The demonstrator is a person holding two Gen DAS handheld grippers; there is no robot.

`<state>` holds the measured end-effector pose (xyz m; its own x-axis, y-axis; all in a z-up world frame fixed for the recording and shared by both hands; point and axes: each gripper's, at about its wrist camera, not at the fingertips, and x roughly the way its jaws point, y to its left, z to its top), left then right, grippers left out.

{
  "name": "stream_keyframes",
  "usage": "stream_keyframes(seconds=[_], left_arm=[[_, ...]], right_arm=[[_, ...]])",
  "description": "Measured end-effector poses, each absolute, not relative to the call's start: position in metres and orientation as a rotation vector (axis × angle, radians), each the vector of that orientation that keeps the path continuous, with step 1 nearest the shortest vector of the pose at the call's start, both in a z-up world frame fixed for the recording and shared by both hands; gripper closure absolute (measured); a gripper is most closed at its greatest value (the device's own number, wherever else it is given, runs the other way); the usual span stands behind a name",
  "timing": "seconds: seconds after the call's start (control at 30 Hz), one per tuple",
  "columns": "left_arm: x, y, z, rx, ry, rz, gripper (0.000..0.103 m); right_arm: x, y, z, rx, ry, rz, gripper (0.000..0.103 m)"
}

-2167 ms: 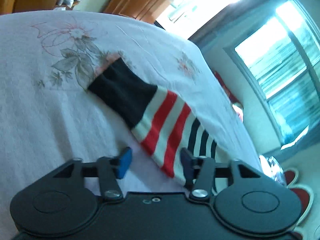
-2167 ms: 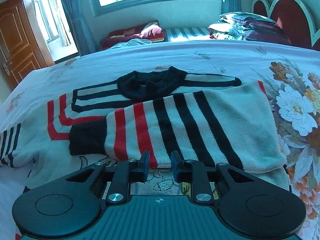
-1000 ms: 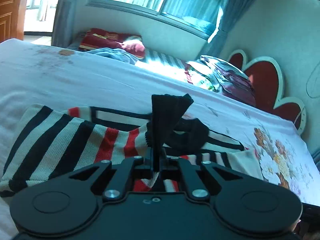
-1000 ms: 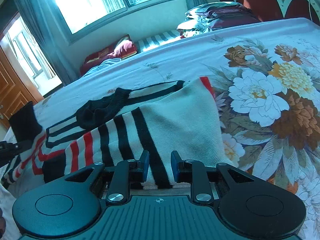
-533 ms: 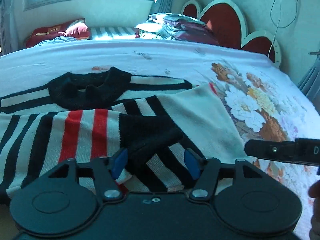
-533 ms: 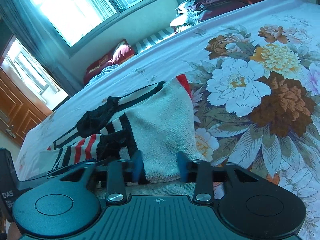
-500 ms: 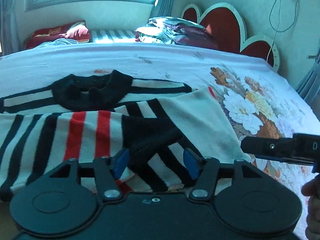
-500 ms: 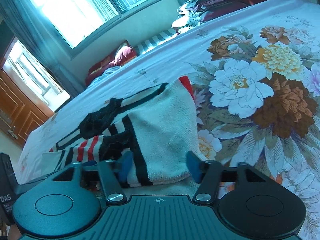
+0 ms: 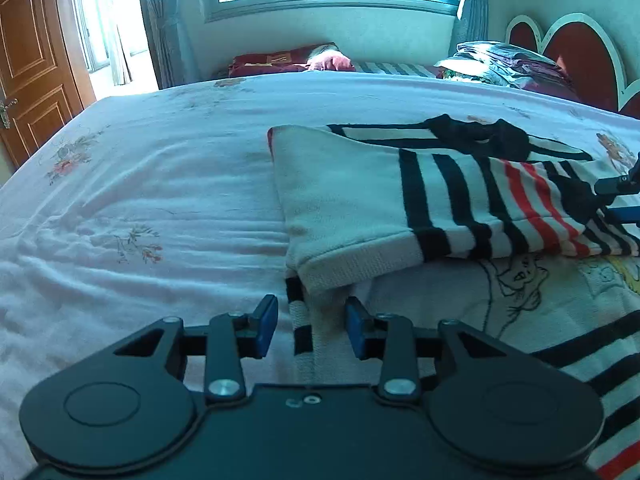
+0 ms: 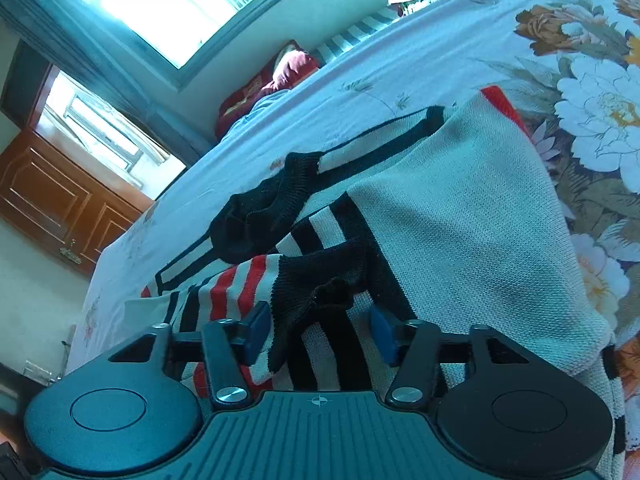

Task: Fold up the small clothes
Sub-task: 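Lay the held sleeve across the sweater body with the left tool, then open the left tool and smooth the sweater side edge with both tools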

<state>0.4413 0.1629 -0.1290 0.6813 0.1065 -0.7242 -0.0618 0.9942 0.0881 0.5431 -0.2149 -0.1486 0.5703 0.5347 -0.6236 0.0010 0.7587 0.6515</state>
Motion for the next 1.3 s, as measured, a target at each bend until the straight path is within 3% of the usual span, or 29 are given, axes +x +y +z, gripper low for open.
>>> stream_keyframes(seconds=[0.1,0.13,0.17,0.4,0.57,0.9,0.93,0.97,1.03,1.17,1.3], left_arm=[[0.458,0.164,-0.133,0.076,0.803,0.079,0.076],[0.463,0.165,-0.133,0.08,0.807,0.076,0.079],[0.464,0.168,-0.135,0.067,0.812,0.066,0.081],[0.46,0.189,-0.141,0.033,0.832,-0.016,0.085],[0.464,0.189,-0.14,0.054,0.852,-0.039,0.085],[0.464,0.193,-0.141,0.055,0.868,-0.075,0.081],[0.463,0.195,-0.139,0.054,0.872,-0.095,0.074],[0.458,0.198,-0.136,0.06,0.871,-0.114,0.059],[0.437,0.205,-0.121,0.083,0.804,-0.118,0.04],[0.432,0.211,-0.095,0.006,0.704,-0.128,0.047],[0.469,0.18,-0.114,0.027,0.786,-0.217,0.056]], right_arm=[[0.551,-0.21,-0.149,0.633,0.943,0.331,0.063],[0.552,-0.208,-0.147,0.616,0.948,0.331,0.089],[0.553,-0.205,-0.145,0.6,0.957,0.344,0.099],[0.506,-0.2,-0.103,0.401,0.84,0.349,0.099],[0.5,-0.197,-0.14,0.416,0.913,0.282,0.099],[0.495,-0.194,-0.145,0.413,0.9,0.238,0.099],[0.493,-0.194,-0.141,0.397,0.899,0.236,0.098],[0.491,-0.194,-0.136,0.377,0.894,0.22,0.098],[0.481,-0.197,-0.119,0.322,0.837,0.177,0.082],[0.491,-0.203,-0.11,0.334,0.822,0.185,0.082],[0.515,-0.195,-0.127,0.383,0.894,0.225,0.082]])
